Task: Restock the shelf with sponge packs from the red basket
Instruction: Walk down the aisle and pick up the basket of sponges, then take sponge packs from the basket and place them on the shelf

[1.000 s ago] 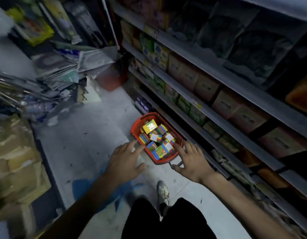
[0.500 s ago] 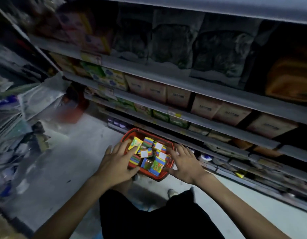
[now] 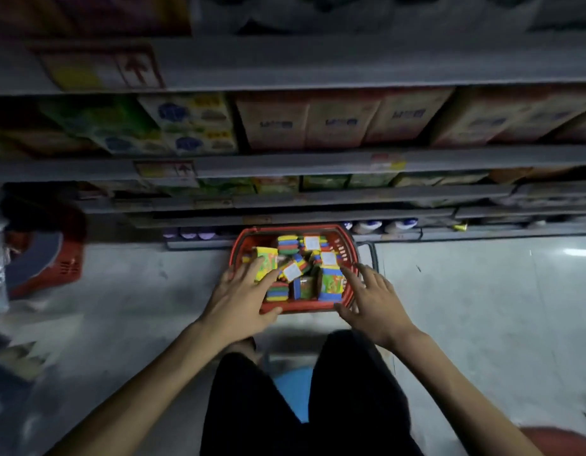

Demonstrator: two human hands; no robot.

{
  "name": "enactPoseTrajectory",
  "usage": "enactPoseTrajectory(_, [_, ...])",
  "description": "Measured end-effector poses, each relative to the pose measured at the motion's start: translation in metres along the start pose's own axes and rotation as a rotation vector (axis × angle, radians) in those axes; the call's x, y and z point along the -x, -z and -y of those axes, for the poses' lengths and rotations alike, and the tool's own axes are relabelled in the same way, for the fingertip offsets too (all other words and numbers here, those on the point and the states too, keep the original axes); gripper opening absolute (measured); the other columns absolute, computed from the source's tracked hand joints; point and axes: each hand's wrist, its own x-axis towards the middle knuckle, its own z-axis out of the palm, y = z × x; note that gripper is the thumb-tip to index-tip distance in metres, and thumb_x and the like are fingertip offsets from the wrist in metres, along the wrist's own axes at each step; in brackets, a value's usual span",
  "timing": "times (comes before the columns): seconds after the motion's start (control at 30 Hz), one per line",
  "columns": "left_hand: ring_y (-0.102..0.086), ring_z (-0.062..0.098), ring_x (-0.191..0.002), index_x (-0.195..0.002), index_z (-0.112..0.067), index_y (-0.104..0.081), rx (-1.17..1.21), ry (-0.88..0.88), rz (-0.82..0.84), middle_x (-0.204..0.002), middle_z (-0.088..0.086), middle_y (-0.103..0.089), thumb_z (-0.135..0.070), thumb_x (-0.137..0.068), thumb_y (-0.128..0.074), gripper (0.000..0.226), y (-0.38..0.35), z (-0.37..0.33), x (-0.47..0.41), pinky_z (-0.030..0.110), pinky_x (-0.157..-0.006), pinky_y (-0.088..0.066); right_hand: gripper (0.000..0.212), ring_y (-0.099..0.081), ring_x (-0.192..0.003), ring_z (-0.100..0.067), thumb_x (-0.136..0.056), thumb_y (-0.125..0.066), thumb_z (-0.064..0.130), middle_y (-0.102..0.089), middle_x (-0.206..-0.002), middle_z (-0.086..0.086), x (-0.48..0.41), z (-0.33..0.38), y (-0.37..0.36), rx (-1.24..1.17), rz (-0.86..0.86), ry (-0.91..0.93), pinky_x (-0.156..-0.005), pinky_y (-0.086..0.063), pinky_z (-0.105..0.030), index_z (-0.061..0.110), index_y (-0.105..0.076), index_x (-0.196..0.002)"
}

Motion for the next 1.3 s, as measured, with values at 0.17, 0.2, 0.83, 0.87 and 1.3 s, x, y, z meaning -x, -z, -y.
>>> enactPoseTrajectory(0.17, [-0.054,0.033,-0.13,-0.148,-0.026,-0.048,0.097,0.019,0.034,-0.152,0.008,-0.045,-0.062,-0.087,-0.04,0.071,-0.079,0.039,-0.005,0.048,-0.1,-0.048,0.08,-0.024,-0.152,-0.035,-0.097,-0.048,0.06,-0.027,-0.164,-0.017,-0.027,0.012,-0.055,0.039,0.082,-0.054,-0.123,-0.023,-0.046,0.022,-0.021,-0.161])
enactPoseTrajectory(0.2, [-0.055,0.032,-0.129,-0.147,-0.026,-0.05,0.112,0.023,0.048,-0.151,0.007,-0.047,-0.059,-0.088,-0.044,0.068,-0.098,0.043,-0.008,0.048,-0.099,-0.048,0.08,-0.025,-0.152,-0.035,-0.097,-0.05,0.059,-0.027,-0.164,-0.017,-0.035,0.011,-0.069,0.032,0.097,-0.053,-0.123,-0.024,-0.047,0.022,-0.021,-0.161])
enactPoseTrajectory(0.83, [-0.051,0.033,-0.126,-0.144,-0.018,-0.053,0.008,0.255,-0.45,-0.14,0.01,-0.053,-0.047,-0.095,-0.051,0.057,-0.391,0.077,-0.258,0.047,-0.096,-0.045,0.061,-0.045,-0.136,-0.042,-0.093,-0.056,0.045,-0.05,-0.146,-0.021,-0.299,-0.106,-0.333,0.192,-0.187,0.412,-0.113,-0.037,-0.054,0.01,-0.053,-0.143])
enactPoseTrajectory(0.87, [-0.052,0.033,-0.124,-0.143,-0.017,-0.053,-0.027,0.232,-0.483,-0.138,0.01,-0.054,-0.046,-0.095,-0.05,0.056,-0.395,0.079,-0.263,0.046,-0.096,-0.044,0.063,-0.045,-0.135,-0.043,-0.093,-0.054,0.048,-0.051,-0.145,-0.022,-0.306,-0.11,-0.338,0.212,-0.206,0.433,-0.113,-0.037,-0.054,0.01,-0.054,-0.143])
enactPoseTrajectory(1.3, [-0.059,0.033,-0.115,-0.128,-0.017,-0.066,-0.137,0.128,-0.68,-0.122,0.009,-0.062,-0.04,-0.088,-0.063,0.047,-0.414,0.075,-0.235,0.043,-0.091,-0.047,0.055,-0.057,-0.118,-0.045,-0.083,-0.055,0.043,-0.061,-0.126,-0.024,-0.27,-0.11,-0.338,0.304,-0.476,0.41,-0.1,-0.046,-0.052,0.012,-0.065,-0.128])
